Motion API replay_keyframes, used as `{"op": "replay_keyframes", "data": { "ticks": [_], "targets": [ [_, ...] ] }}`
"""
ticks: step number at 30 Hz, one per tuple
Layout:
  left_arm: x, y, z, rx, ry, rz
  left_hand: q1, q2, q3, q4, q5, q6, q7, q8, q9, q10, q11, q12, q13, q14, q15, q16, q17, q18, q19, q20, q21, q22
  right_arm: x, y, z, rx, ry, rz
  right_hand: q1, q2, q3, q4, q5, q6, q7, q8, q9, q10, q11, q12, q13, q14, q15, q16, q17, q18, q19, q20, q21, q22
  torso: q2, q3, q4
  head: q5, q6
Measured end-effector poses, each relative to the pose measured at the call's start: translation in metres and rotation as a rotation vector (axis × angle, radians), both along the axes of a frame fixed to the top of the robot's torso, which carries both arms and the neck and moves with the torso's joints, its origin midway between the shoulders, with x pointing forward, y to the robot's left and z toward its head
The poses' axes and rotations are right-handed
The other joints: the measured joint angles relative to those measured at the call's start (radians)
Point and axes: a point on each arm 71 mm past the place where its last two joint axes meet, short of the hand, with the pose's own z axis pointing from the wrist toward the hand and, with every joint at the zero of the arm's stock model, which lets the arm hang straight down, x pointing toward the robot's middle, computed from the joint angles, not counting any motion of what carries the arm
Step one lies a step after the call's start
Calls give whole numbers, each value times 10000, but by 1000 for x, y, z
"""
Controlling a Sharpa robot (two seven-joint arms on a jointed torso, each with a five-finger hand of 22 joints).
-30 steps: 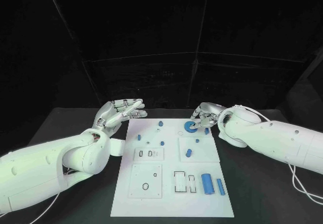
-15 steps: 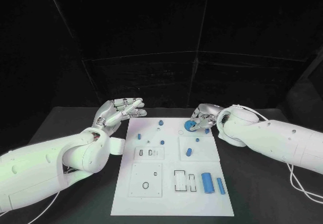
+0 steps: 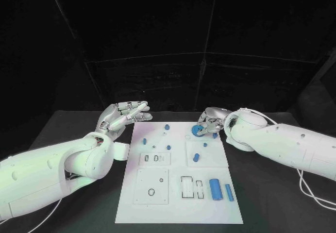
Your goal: Assemble the parts on the task board
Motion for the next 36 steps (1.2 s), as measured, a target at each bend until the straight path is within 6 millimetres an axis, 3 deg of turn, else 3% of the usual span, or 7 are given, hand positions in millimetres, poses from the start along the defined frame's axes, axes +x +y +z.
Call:
{"op": "replay_keyframes", "data": {
  "ticks": [13, 18, 21, 29, 36],
  "targets": [
    [0, 1, 0, 4, 12, 0, 0, 0, -28, -28, 0, 0, 0, 1, 0, 0, 0, 0, 0, 0, 0, 0, 6, 0, 0, 0, 0, 1, -4, 6, 1, -346, -415, 268, 489, 195, 624, -475, -386, 557, -57, 193, -17, 197, -54, 393, 397, 0, 2, 37, -2, 1, 222, -47, 121, -1, 0, 4, 2, -1, -33],
    [0, 1, 0, 3, 15, -4, 0, 0, -28, -28, 0, 0, 0, 1, 0, 0, 0, 0, 0, 0, 0, 0, 8, -1, 0, 0, 0, 1, -10, 12, 1, -301, -646, 450, 539, 170, 893, -495, 47, 591, -54, 288, -17, 285, -35, 670, 762, 1, 2, 37, -3, 1, 334, -129, 203, -1, 0, 4, 1, -3, 1],
    [0, 1, 0, 2, 18, -7, 0, 0, -28, -28, 0, 0, 0, 2, 0, 0, 0, 0, 0, 0, 0, 0, 8, 0, 0, 0, 0, 2, -15, 18, 1, -153, -757, 600, 537, 172, 1009, -456, 266, 591, -54, 289, -18, 286, -34, 753, 856, -35, -39, 77, 10, -160, 391, -141, 213, -1, -1, 5, 1, -2, 16],
    [0, 1, 0, 1, 25, -14, 0, 0, -28, -28, 0, 0, 0, 2, 0, 0, 0, 0, 0, 0, 0, 0, 7, 0, 0, 0, 0, 2, -26, 42, 9, 423, -1209, 1033, 330, 204, 1076, -445, 304, 591, -54, 283, -35, 360, -37, 812, 911, 1, -77, 77, 11, -160, 427, -178, 270, -2, -6, 0, 3, 70, 40],
    [0, 1, 0, 0, 33, -22, 0, 0, -28, -28, 0, 0, 0, 3, 0, 0, 0, 0, 0, 0, 0, 0, 6, 0, 0, 0, 0, -6, -31, 77, 13, 767, -1467, 1526, 267, 192, 1130, -393, 344, 591, -54, 258, -55, 397, -73, 824, 958, 1, -77, 77, 10, -158, 427, -178, 270, -3, 1, -4, 14, 122, 26]
  ]
}}
